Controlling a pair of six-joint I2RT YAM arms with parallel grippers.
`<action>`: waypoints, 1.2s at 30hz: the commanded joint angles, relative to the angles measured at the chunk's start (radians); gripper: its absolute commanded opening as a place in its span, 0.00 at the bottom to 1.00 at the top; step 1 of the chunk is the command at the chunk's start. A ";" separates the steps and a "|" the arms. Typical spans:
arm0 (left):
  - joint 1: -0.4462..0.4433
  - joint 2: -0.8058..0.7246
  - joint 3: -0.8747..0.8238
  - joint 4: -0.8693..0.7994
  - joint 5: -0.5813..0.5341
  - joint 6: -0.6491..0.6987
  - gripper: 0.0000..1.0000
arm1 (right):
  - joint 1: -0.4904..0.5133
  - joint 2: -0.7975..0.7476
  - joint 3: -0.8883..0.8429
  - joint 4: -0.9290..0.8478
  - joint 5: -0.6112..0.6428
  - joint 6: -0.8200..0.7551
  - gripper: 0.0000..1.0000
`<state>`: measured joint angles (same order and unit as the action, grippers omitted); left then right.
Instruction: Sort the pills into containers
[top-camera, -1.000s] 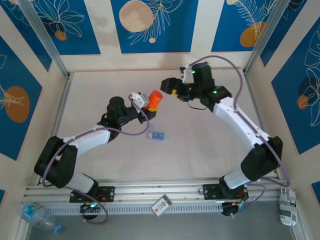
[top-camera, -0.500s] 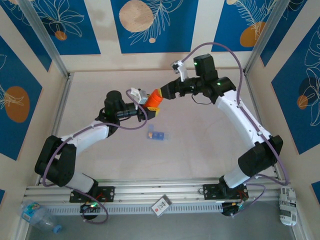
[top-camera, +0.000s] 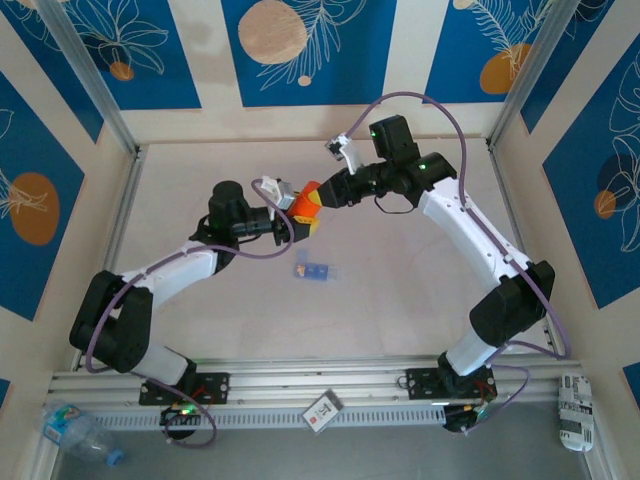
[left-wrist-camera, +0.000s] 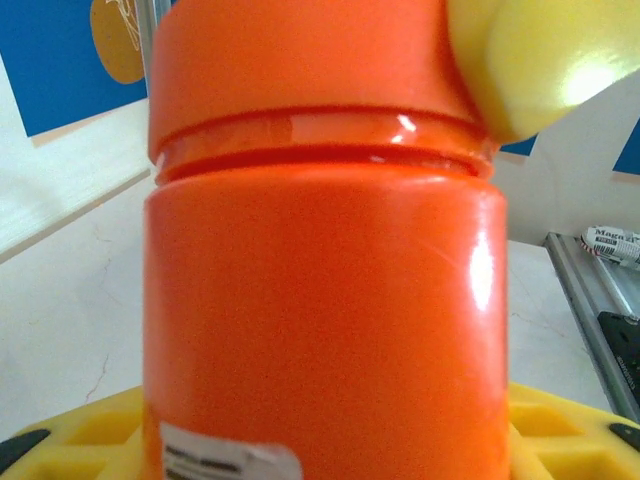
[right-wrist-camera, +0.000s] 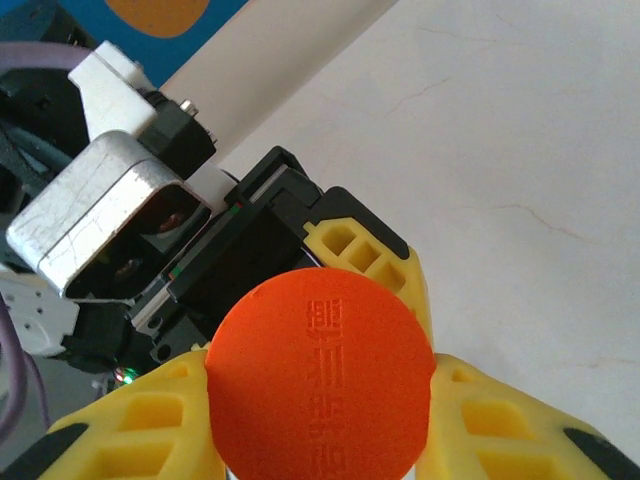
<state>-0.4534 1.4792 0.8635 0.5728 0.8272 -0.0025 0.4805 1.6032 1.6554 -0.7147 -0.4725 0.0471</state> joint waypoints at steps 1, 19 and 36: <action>0.007 0.003 0.035 0.031 0.036 -0.004 0.00 | 0.014 0.003 -0.043 0.026 0.017 0.067 0.31; -0.156 -0.057 -0.075 0.155 -0.498 0.240 0.00 | 0.112 -0.009 -0.235 0.336 0.274 0.771 0.24; -0.002 -0.003 -0.031 0.134 -0.080 0.009 0.00 | -0.086 -0.191 -0.188 0.260 0.035 0.300 0.81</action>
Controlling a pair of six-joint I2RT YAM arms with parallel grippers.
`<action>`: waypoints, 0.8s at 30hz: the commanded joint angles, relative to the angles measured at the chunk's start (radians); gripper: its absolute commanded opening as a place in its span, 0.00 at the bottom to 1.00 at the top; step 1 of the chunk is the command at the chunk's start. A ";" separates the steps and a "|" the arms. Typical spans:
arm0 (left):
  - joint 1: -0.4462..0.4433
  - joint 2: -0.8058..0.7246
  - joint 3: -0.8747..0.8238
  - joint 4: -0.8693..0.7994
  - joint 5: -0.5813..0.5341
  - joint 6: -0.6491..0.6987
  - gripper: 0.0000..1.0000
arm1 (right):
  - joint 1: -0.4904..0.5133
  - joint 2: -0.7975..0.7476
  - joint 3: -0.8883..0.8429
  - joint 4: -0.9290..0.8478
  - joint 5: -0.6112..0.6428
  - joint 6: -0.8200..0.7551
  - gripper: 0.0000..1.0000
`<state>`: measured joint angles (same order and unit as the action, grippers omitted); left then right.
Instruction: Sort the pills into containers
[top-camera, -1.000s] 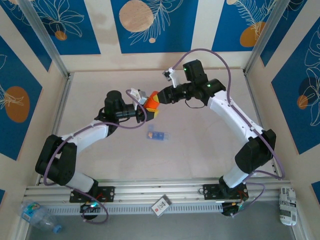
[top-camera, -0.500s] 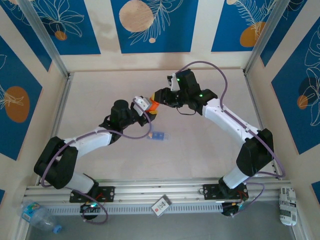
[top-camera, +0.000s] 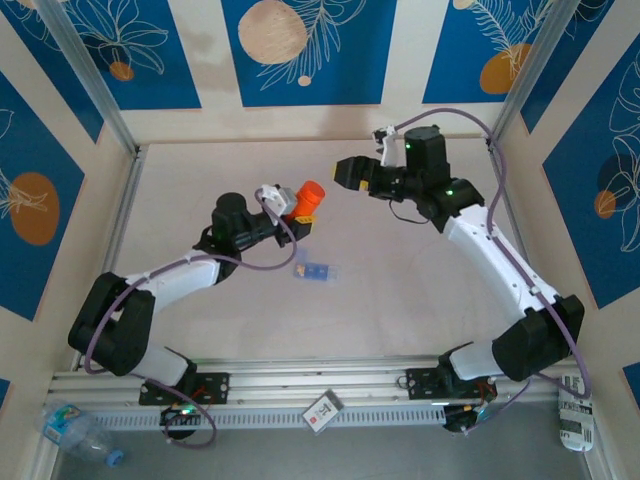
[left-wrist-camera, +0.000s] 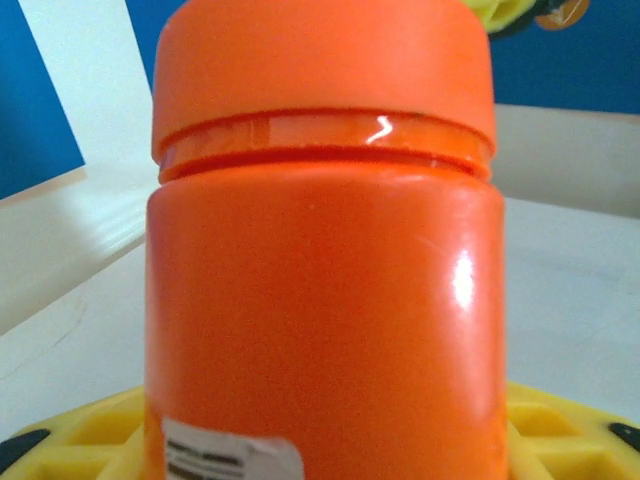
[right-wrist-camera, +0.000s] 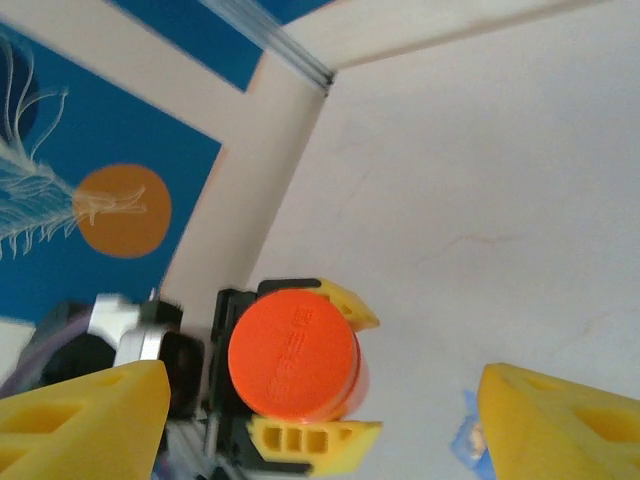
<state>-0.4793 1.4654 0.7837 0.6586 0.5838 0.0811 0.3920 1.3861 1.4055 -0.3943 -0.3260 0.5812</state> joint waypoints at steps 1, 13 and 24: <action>0.031 0.016 0.057 0.044 0.193 -0.089 0.00 | 0.003 0.052 0.107 -0.120 -0.154 -0.326 0.81; 0.037 -0.002 0.081 -0.012 0.255 -0.104 0.00 | 0.079 0.259 0.378 -0.431 -0.160 -0.568 0.79; 0.037 -0.007 0.087 -0.023 0.258 -0.096 0.00 | 0.100 0.277 0.354 -0.446 -0.158 -0.568 0.53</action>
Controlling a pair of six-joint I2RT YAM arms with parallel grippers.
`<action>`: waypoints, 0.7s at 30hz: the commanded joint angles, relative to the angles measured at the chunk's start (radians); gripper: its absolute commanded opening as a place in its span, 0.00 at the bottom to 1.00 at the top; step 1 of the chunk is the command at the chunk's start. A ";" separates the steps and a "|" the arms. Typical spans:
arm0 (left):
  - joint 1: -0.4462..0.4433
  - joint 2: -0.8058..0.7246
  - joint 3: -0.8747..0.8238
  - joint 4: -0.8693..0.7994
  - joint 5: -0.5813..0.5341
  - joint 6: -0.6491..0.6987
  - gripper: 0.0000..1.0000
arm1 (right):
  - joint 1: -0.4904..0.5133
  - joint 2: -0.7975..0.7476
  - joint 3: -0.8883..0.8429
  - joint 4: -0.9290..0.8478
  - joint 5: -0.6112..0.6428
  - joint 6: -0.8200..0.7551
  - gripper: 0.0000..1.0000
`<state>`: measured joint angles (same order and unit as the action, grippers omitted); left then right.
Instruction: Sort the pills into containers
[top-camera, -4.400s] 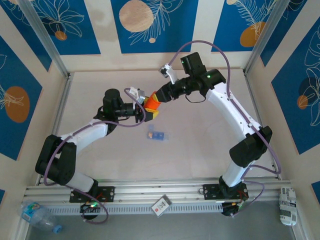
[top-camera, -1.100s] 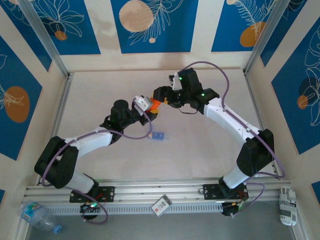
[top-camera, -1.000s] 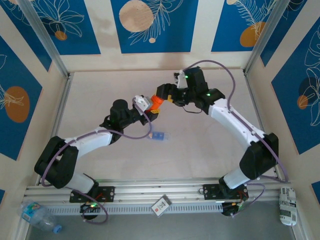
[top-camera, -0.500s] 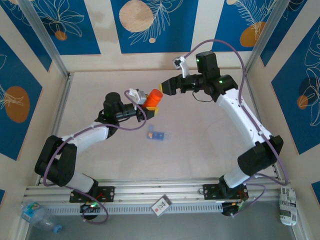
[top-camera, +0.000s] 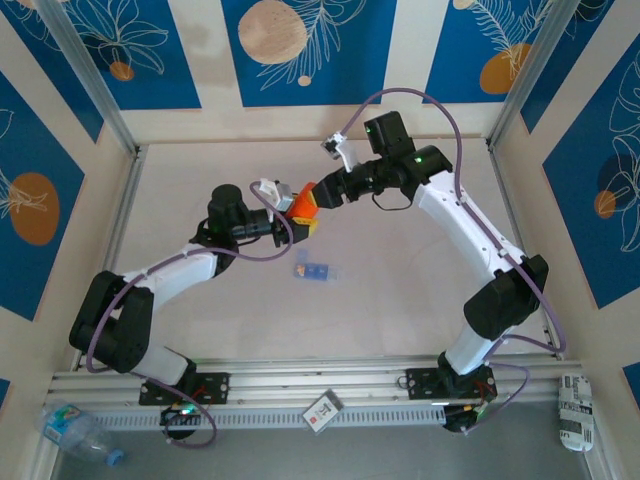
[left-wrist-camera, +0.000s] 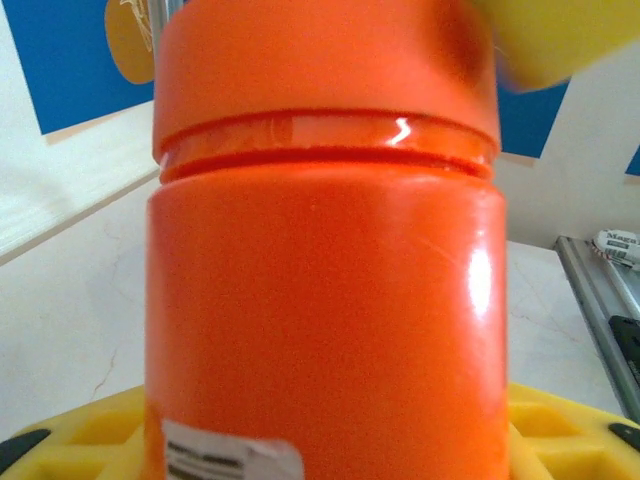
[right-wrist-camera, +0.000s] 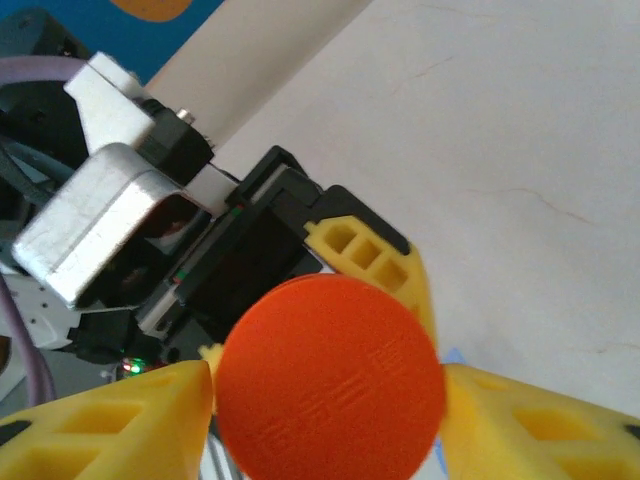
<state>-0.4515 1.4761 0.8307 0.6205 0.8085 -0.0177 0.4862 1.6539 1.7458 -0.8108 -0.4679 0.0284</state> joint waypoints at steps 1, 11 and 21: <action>0.009 -0.017 0.041 0.013 0.033 0.004 0.00 | 0.008 0.013 0.011 -0.028 -0.018 -0.011 0.46; -0.001 -0.031 0.019 0.058 -0.060 0.019 0.00 | 0.070 0.002 -0.132 0.139 0.082 0.332 0.25; -0.014 -0.040 0.005 0.026 -0.106 0.084 0.00 | 0.082 -0.044 -0.176 0.237 0.177 0.468 0.31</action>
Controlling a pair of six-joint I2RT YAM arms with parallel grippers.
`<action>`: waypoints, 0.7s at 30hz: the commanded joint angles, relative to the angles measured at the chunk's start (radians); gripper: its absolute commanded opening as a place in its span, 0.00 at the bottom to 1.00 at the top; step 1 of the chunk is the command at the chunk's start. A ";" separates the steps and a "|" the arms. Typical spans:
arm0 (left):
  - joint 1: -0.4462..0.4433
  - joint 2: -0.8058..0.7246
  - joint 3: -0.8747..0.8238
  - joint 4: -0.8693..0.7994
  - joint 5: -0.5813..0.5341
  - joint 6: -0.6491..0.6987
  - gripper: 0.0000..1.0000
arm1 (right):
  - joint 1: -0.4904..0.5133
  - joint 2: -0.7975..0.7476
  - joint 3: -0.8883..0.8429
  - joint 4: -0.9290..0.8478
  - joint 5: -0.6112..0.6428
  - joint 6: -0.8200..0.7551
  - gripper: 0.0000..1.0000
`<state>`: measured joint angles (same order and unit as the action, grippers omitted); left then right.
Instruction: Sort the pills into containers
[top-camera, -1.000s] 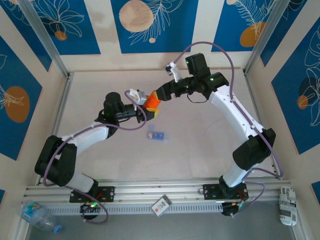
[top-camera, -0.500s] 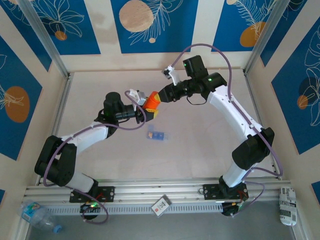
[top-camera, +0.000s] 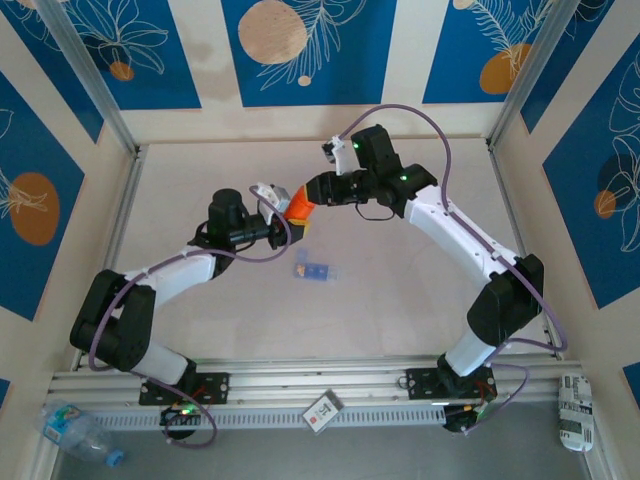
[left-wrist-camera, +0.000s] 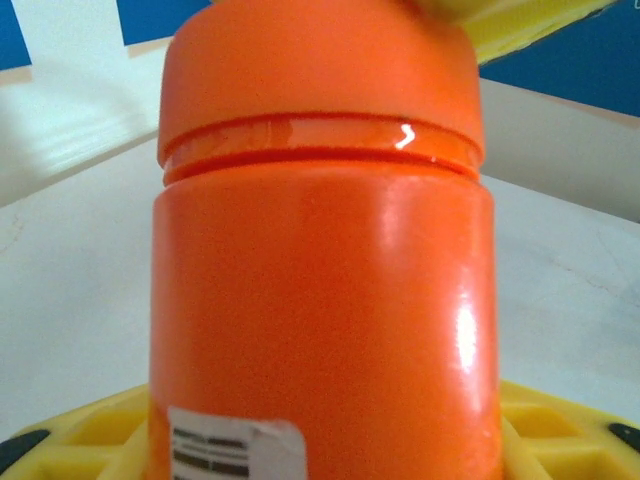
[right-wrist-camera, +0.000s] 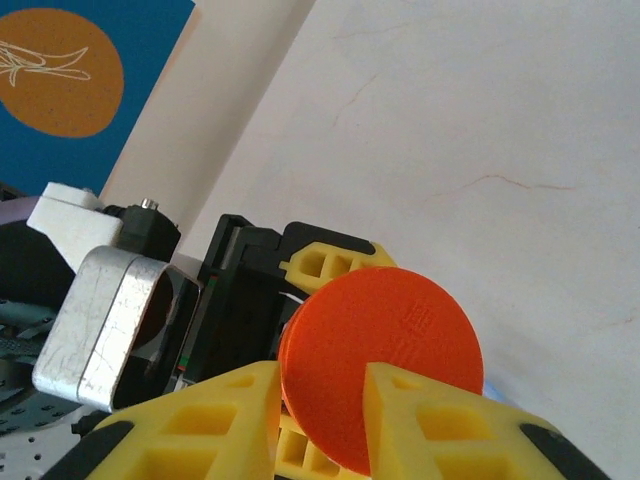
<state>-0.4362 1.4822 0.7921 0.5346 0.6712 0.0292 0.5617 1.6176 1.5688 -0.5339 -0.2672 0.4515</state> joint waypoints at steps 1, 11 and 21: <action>-0.030 -0.041 0.046 0.107 0.042 0.038 0.00 | -0.014 -0.016 0.008 -0.047 -0.039 0.036 0.34; -0.014 0.008 0.083 0.103 0.193 -0.030 0.00 | -0.116 -0.092 0.055 -0.120 -0.224 -0.272 0.77; -0.012 0.013 0.113 0.093 0.261 -0.074 0.00 | -0.108 0.002 0.152 -0.244 -0.313 -0.385 0.77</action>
<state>-0.4538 1.4921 0.8673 0.5922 0.8696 -0.0257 0.4458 1.5921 1.7020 -0.7082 -0.5301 0.1207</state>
